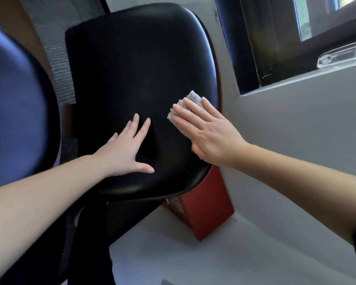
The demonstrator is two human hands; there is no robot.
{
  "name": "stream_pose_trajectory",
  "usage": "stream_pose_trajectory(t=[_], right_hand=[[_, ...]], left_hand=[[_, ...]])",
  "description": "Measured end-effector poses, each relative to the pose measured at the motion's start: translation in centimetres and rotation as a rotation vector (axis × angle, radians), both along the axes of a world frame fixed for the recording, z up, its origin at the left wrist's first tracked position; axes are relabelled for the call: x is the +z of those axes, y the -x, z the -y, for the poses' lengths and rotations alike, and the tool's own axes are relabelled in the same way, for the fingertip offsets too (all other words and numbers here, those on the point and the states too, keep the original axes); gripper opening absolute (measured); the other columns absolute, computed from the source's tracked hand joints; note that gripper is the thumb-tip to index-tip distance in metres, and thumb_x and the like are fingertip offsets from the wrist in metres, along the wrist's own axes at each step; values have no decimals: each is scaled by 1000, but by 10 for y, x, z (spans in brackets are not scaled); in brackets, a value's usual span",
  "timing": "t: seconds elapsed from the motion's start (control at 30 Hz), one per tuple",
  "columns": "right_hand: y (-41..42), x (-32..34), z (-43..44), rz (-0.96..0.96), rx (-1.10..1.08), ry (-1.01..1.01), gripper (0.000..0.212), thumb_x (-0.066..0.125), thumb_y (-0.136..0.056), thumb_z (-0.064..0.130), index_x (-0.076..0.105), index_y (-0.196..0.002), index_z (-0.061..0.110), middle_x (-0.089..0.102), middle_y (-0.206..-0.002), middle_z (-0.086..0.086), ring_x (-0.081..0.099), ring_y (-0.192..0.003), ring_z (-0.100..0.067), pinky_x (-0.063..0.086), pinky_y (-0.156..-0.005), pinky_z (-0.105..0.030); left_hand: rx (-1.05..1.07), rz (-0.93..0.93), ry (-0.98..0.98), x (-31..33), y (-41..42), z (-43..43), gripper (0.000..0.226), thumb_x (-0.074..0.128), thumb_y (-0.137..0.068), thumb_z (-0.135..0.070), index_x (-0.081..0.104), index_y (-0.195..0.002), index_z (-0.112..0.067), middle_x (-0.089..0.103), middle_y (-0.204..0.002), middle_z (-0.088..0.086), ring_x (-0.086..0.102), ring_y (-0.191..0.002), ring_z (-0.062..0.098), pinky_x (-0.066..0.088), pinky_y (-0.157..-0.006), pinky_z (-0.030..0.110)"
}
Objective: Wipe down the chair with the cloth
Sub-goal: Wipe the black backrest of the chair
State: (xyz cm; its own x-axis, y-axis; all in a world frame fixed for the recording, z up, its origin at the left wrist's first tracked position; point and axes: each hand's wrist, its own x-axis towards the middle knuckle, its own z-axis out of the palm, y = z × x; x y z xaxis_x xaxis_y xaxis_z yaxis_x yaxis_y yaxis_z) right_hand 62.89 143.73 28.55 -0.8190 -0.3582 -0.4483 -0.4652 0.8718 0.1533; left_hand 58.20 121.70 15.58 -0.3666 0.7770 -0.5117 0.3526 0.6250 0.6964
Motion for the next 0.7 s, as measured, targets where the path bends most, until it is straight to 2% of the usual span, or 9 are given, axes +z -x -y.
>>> stream_pose_trajectory(t=[0.3, 0.5, 0.6, 0.7], right_hand=[[-60, -11, 19, -44, 110, 68, 56, 44, -91, 20, 44, -146, 9, 40, -153, -11, 29, -146, -30, 19, -121, -50], [-81, -26, 35, -1, 315, -32, 55, 40, -98, 28, 38, -149, 9, 39, -154, -9, 32, -144, -28, 20, -120, -46], [-86, -35, 43, 11, 362, -52, 54, 39, -99, 26, 38, -149, 8, 40, -153, -11, 36, -143, -29, 22, -119, -46], [-83, -33, 43, 26, 370, -39, 54, 38, -99, 25, 36, -150, 8, 39, -154, -12, 35, -143, -30, 21, -120, -46]], left_hand=[[5, 25, 7, -9, -28, 20, 129, 68, -68, -70, -27, -148, -33, -32, -158, 2, -10, -150, 21, 16, -119, 53], [54, 35, -5, -11, -36, 25, 124, 68, -71, -67, -22, -150, -34, -27, -159, 0, -5, -151, 20, 16, -118, 53], [49, 8, -13, -14, -34, 30, 123, 68, -72, -66, -19, -152, -32, -26, -160, -1, 1, -151, 21, 17, -118, 52], [33, 1, -20, -17, -32, 33, 124, 68, -71, -66, -19, -152, -31, -26, -160, 1, -2, -151, 25, 21, -119, 52]])
